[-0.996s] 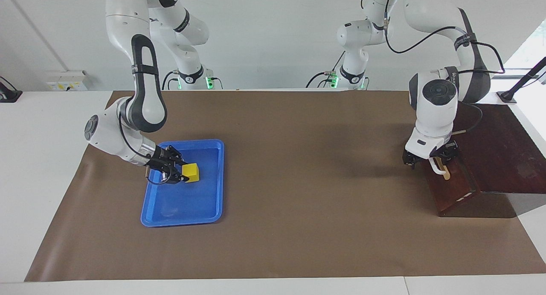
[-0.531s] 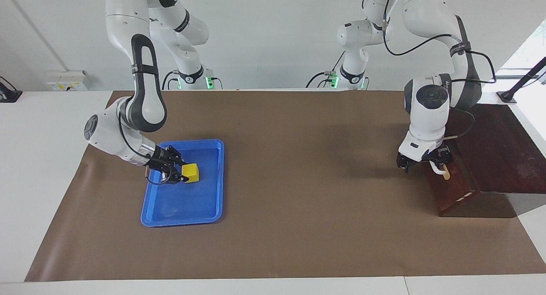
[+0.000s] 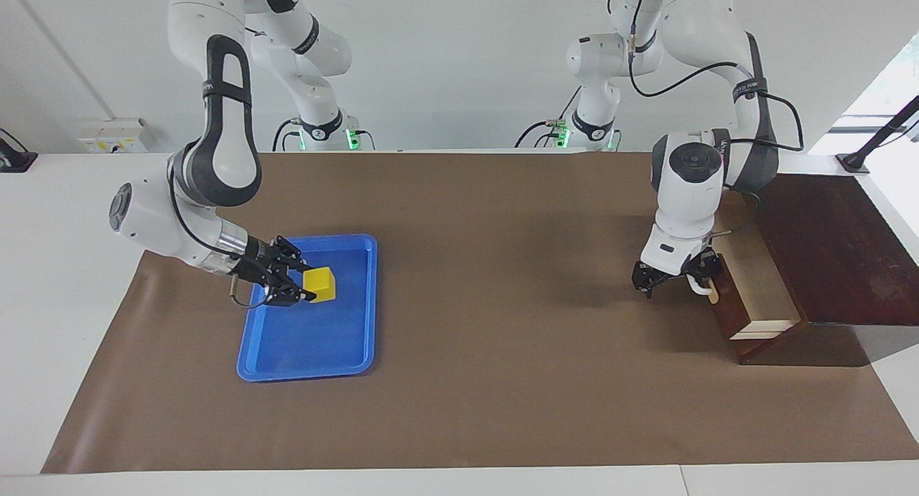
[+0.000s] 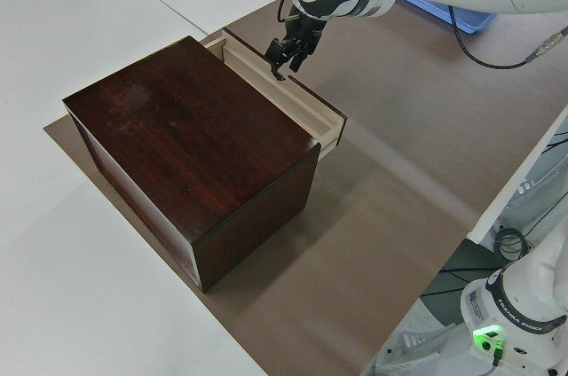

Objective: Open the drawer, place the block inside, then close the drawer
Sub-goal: 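Lift the block with the right gripper while the left gripper releases the drawer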

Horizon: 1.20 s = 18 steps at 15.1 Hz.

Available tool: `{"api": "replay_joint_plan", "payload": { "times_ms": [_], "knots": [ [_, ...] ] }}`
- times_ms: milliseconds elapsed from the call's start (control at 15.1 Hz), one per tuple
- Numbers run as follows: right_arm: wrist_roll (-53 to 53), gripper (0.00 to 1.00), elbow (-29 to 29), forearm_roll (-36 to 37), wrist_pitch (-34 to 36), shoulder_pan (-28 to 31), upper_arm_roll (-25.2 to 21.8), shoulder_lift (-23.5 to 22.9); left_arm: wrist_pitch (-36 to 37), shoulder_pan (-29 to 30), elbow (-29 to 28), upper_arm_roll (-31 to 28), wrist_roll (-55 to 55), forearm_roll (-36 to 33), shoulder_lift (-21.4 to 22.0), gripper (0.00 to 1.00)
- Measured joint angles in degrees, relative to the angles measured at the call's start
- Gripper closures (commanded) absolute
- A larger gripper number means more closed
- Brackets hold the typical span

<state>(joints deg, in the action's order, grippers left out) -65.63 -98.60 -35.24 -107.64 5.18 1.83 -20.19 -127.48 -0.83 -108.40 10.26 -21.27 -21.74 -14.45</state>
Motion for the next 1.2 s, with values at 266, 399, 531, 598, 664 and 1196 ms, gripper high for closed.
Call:
{"api": "replay_joint_plan", "payload": {
  "times_ms": [266, 399, 531, 598, 664, 1196],
  "knots": [
    [-9.0, 1.0, 4.8, 0.0, 1.7, -4.5, 0.2, -0.1, -0.1, -2.4, 0.6, 0.2, -2.0, 1.6, -0.2, 0.0],
    [-13.2, 1.0, 5.9, -0.1, 1.7, -7.1, 0.3, -0.2, -0.1, -3.5, 1.0, 0.2, -2.7, 2.0, -0.4, 0.0],
    [-17.1, 1.0, 7.0, -0.3, 1.7, -10.0, 0.6, -0.2, -0.1, -3.8, 1.2, 0.2, -2.9, 2.0, -0.6, 0.0],
    [-19.5, 1.0, 7.5, -0.5, 1.5, -11.8, 0.6, -0.2, -0.1, -3.8, 1.3, 0.2, -2.9, 2.0, -0.7, 0.0],
    [-22.0, 1.0, 7.9, -0.7, 1.0, -13.4, 0.6, -0.2, 0.0, -3.8, 1.3, 0.2, -2.9, 2.0, -0.7, 0.0],
    [-34.8, 1.0, 9.2, -4.1, -7.1, -24.2, 0.7, -0.2, 7.9, -3.9, 6.5, 0.2, -3.4, 3.5, -0.8, 0.0]
  ]
}}
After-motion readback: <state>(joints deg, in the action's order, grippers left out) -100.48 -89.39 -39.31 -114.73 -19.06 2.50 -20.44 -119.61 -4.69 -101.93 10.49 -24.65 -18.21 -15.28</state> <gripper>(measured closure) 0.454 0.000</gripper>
